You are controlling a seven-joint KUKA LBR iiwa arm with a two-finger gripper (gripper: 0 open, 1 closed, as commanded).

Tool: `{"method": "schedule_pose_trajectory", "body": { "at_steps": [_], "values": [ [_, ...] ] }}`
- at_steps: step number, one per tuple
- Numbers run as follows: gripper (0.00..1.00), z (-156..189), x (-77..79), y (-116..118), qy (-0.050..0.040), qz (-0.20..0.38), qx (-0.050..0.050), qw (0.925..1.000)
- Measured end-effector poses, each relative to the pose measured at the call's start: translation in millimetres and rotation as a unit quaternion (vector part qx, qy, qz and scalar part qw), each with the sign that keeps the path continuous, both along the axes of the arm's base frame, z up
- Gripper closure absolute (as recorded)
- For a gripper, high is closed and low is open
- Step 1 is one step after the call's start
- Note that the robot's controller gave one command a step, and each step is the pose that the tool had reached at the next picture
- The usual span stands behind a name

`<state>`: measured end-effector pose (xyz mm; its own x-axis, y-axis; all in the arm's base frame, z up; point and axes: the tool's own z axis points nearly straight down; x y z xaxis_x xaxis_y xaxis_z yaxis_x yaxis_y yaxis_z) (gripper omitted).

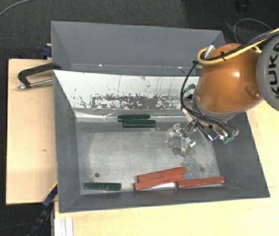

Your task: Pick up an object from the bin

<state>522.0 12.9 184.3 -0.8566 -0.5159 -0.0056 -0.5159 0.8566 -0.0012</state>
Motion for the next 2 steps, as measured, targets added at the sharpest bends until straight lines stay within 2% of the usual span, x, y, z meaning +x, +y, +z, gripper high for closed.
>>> {"method": "schedule_pose_trajectory", "body": {
  "at_steps": [1,2],
  "values": [
    [0.00,0,-0.1,0,0.0002,0.000,0.000,1.0000],
    [0.00,-114,-27.4,-45,0.0022,0.125,-0.001,0.9922]
  ]
}}
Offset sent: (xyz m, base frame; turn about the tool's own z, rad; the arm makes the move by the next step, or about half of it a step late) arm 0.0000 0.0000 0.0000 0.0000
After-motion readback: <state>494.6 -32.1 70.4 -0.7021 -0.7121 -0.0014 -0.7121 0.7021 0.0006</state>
